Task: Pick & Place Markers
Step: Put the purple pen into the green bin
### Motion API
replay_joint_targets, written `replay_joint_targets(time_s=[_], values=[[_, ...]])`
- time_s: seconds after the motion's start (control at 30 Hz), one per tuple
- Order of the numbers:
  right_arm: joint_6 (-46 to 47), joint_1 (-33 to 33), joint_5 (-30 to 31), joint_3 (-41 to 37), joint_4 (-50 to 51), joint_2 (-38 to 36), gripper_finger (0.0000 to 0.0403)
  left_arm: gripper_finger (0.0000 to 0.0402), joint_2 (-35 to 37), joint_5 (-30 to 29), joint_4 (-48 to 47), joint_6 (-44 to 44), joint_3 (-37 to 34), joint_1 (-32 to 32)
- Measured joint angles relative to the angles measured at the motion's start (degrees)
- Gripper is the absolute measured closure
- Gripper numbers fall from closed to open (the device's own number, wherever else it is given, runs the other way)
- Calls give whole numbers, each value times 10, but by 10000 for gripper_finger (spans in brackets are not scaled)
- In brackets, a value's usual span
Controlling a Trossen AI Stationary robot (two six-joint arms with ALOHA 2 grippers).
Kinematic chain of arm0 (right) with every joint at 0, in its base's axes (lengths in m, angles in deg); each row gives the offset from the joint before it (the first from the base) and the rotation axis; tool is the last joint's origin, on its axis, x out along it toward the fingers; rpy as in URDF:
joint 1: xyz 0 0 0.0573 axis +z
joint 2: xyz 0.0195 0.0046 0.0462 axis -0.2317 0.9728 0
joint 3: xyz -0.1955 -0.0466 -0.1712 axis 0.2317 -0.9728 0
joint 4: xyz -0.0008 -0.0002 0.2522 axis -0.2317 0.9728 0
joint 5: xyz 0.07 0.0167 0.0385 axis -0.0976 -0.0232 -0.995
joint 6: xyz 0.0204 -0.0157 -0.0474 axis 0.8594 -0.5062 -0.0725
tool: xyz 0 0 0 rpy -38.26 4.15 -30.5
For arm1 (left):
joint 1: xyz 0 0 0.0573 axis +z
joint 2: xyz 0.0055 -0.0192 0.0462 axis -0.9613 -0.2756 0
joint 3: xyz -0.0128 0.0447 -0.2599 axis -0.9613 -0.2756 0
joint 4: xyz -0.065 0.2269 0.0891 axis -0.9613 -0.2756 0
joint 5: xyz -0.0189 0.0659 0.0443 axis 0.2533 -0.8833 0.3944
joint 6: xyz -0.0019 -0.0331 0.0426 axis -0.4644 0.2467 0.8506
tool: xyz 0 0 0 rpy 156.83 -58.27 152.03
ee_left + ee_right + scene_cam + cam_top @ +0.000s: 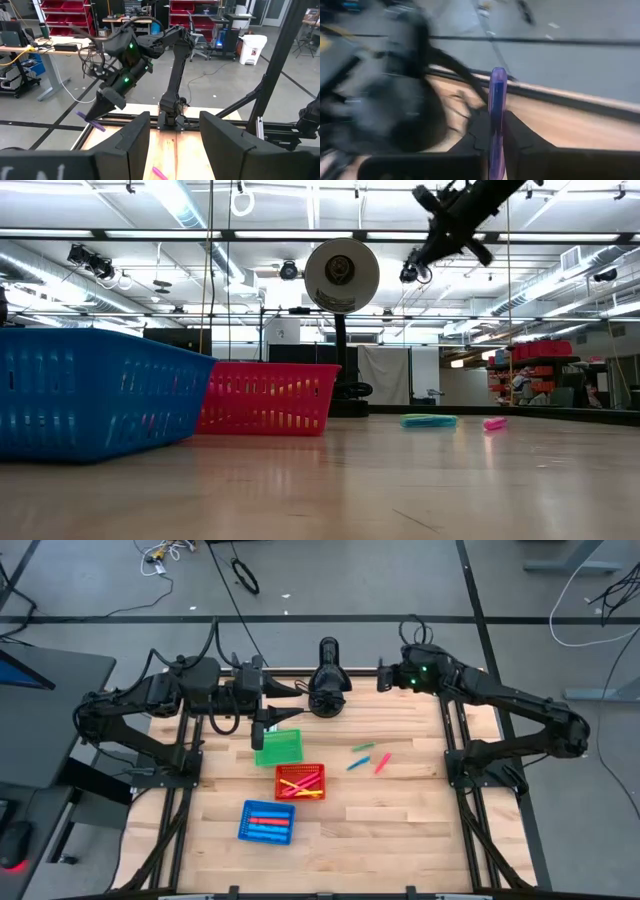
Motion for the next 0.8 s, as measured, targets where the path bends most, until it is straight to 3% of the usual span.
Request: replay_joint_targets(time_s=[0.13, 0.57, 0.8], values=[[-38, 19, -35, 9, -69, 0, 389, 225, 0, 0, 0, 0, 0, 0], [-161, 95, -40, 178, -71, 11, 392, 225, 0, 0, 3, 0, 0, 0], [-192, 137, -112, 241, -75, 39, 392, 225, 0, 0, 41, -4, 0, 0]])
